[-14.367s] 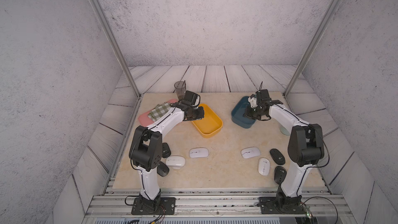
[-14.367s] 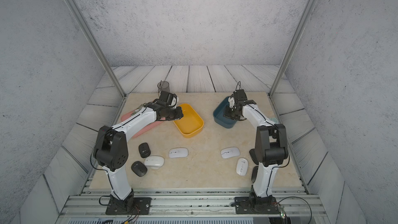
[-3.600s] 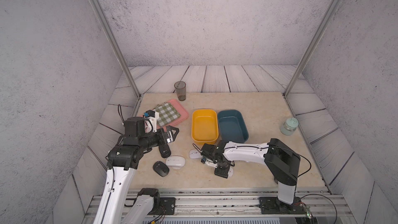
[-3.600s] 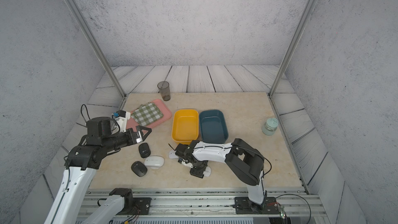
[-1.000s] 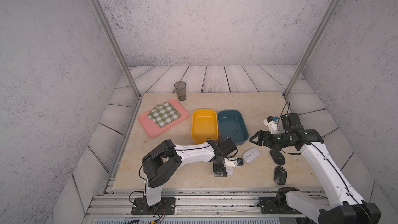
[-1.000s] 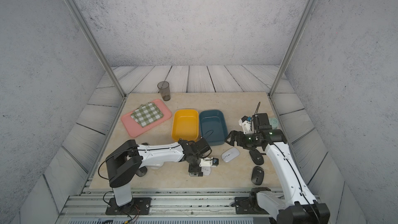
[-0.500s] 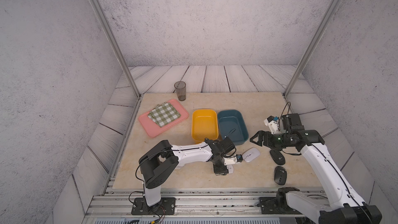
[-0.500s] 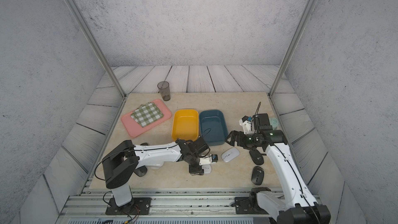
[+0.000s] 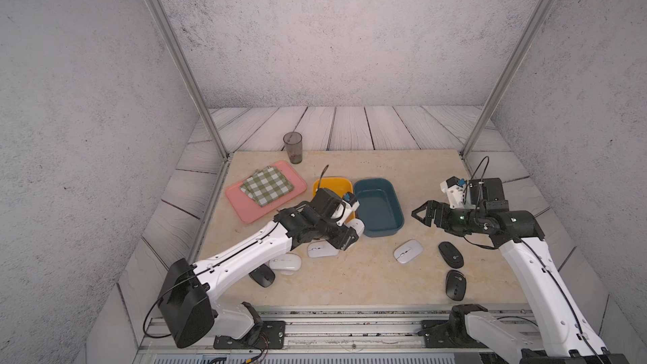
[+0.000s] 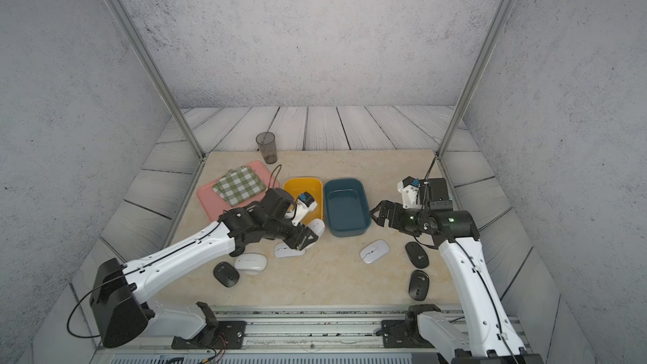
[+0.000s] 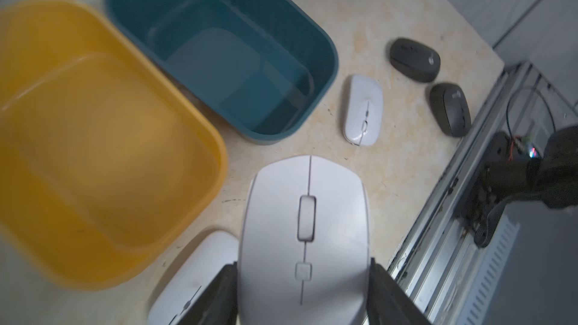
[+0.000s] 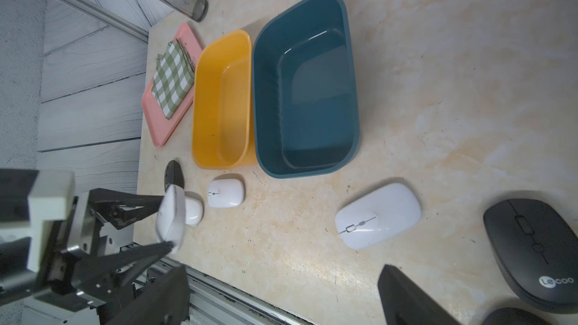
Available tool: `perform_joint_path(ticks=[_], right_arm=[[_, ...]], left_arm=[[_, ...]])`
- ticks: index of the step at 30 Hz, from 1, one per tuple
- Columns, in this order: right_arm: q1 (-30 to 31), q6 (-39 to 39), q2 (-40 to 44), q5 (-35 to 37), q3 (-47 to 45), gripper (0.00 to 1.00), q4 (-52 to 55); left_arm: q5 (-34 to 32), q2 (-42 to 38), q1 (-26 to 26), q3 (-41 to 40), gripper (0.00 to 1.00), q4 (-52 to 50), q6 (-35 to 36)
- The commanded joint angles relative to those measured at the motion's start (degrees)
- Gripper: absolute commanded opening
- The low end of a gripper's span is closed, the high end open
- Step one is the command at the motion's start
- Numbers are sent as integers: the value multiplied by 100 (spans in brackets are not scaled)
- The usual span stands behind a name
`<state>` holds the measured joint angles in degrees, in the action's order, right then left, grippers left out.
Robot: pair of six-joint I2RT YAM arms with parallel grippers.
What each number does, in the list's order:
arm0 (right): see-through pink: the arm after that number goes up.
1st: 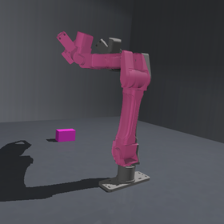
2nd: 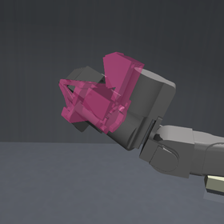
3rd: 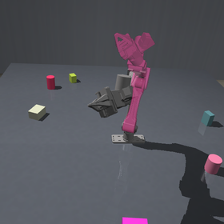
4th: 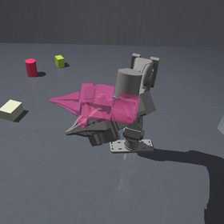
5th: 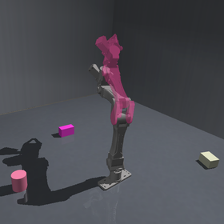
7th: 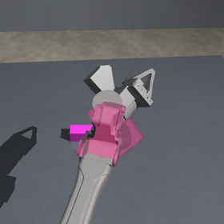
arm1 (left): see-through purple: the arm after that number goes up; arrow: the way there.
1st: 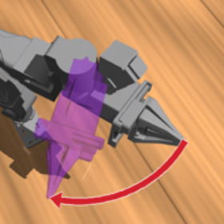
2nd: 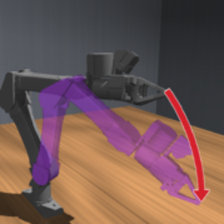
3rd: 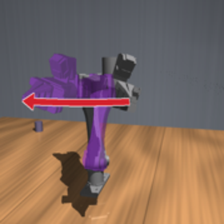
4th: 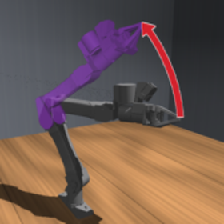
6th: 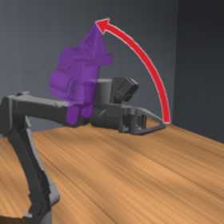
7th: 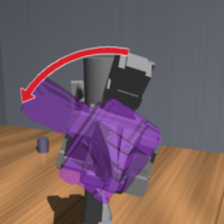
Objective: Place the mice by color into the storage box
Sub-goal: Pick up the mouse from the center of the board, then place the mouse in the storage box.
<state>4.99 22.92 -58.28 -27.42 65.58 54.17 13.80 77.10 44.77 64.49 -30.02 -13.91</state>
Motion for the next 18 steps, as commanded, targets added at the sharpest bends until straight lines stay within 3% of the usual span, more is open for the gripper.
perform_joint_path(ticks=[1,8,18], right_arm=[[-23,284,54,94,68,99,-89],[-25,411,-4,-16,-204,99,-228],[-24,448,176,-114,-718,99,-397]], left_arm=[[-409,63,-483,248,43,-393,-1198],[-1737,1369,-838,1340,44,-1241,-1393],[-2124,2949,-1006,2406,44,-1337,-1802]])
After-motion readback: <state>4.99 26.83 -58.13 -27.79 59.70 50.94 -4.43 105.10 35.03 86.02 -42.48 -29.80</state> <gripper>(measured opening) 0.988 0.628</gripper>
